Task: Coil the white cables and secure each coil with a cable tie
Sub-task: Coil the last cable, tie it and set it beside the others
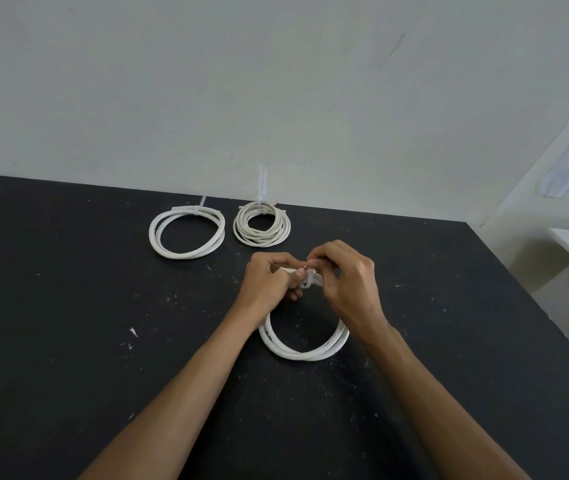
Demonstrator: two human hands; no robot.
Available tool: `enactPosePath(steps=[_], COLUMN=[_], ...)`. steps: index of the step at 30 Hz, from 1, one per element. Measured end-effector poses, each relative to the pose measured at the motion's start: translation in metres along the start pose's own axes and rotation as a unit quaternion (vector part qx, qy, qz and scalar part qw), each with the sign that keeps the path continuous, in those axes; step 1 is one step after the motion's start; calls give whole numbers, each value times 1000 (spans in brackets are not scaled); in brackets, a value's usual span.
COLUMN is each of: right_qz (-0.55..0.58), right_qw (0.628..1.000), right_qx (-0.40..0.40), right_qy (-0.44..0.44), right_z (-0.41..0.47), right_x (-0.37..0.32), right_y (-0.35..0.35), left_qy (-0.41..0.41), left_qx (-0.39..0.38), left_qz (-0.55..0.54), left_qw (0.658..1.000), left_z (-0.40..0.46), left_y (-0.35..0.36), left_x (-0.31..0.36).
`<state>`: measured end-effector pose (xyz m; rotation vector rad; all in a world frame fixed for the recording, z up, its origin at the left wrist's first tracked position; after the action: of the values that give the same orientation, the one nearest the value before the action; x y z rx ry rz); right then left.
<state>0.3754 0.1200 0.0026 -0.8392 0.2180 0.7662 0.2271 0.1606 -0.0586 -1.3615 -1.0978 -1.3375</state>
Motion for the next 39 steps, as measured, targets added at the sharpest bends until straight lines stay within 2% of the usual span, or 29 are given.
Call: enactPosePath(steps=[9,17,27,32,39], right_qz=[14,-4,-31,-40,-17], right_qw=[999,999,997,996,999], right_qx=[38,23,37,43,26], right_qy=[-3,-43,-61,-69,-38], right_z=[18,26,18,12,5], right_x=[-4,-9,-16,-21,-15], right_y=[-15,-18,-14,-17,-16], left_qy=[32,-70,-62,-68,-86], left_qx=[-46,-117,-102,-107,-116], left_qz=[17,-74,-35,-63,-73], left_qw=[998,988,992,990,987], left_z=[12,13,9,8,5], left_y=[-4,-3,5,7,11], left_x=[30,43,42,37,22])
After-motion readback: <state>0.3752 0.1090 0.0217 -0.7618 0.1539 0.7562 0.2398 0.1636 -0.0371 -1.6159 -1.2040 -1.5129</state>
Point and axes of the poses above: each hand's wrist, its own z-axis towards the middle knuckle, its own y-axis out of the palm, x = y × z, the point moved 6 cm from there along z, towards the middle knuckle
